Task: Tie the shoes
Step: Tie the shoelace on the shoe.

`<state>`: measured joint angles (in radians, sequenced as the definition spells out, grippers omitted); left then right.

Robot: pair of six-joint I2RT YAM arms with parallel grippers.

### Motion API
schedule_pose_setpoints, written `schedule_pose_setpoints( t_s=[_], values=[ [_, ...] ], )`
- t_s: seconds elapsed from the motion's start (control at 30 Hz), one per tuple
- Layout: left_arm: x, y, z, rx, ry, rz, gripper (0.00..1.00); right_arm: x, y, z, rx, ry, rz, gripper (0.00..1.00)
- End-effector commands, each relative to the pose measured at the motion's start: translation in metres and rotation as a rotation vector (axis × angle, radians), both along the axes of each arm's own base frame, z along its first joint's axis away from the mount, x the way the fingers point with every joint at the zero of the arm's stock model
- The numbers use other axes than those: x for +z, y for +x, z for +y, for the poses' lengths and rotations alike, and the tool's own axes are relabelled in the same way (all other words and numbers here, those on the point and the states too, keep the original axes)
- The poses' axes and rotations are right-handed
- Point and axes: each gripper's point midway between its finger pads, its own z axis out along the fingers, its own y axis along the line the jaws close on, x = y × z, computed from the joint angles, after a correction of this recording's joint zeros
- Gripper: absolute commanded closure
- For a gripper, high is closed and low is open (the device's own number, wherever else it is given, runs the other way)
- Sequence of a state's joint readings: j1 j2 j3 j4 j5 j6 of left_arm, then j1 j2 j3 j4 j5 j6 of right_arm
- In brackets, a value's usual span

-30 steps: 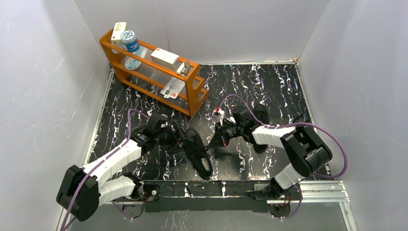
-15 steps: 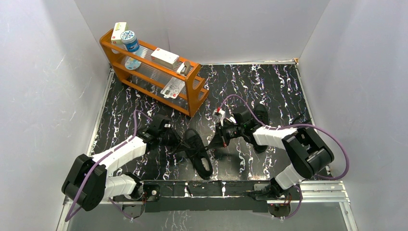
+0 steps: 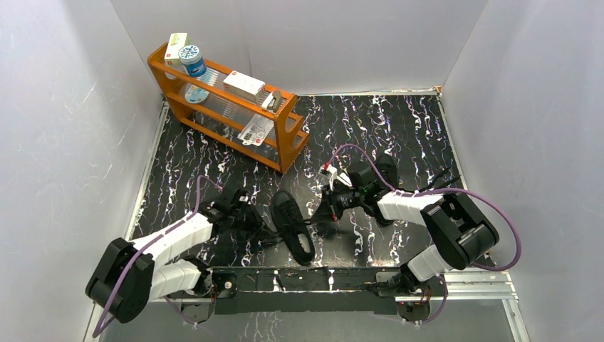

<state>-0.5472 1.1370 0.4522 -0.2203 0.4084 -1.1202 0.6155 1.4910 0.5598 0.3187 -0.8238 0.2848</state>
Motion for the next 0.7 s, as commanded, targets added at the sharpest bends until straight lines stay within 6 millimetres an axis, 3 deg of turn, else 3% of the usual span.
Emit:
schedule_pose_setpoints(
  t_s=[0.0, 0.07, 0.17, 0.4, 0.47, 0.53, 0.6, 0.67],
  values=[
    [0.008, -0.014, -0.002, -0.015, -0.058, 0.021, 1.00, 0.014, 0.004, 0.009, 0.045, 0.063, -0.044, 1.00],
    [0.011, -0.013, -0.004, -0.035, -0.068, 0.010, 0.99, 0.017, 0.003, 0.011, 0.069, 0.081, -0.040, 1.00],
    [0.017, -0.006, -0.006, -0.070, -0.045, -0.013, 0.81, 0.019, 0.002, 0.012, 0.087, 0.092, -0.039, 1.00],
    [0.043, 0.000, 0.035, -0.016, 0.198, -0.071, 0.53, 0.022, 0.003, 0.014, 0.088, 0.099, -0.041, 1.00],
    [0.064, 0.005, 0.023, -0.048, 0.117, -0.145, 0.52, 0.023, 0.002, 0.014, 0.091, 0.101, -0.040, 1.00],
    [0.086, 0.013, -0.003, -0.110, -0.032, -0.226, 0.52, 0.022, 0.003, 0.014, 0.093, 0.102, -0.040, 1.00],
    [0.094, 0.013, -0.021, -0.166, -0.107, -0.235, 0.52, 0.023, 0.003, 0.015, 0.094, 0.106, -0.037, 1.00],
    [0.088, 0.011, -0.025, -0.214, -0.049, -0.216, 0.49, 0.023, 0.003, 0.015, 0.096, 0.107, -0.038, 1.00]
  ],
)
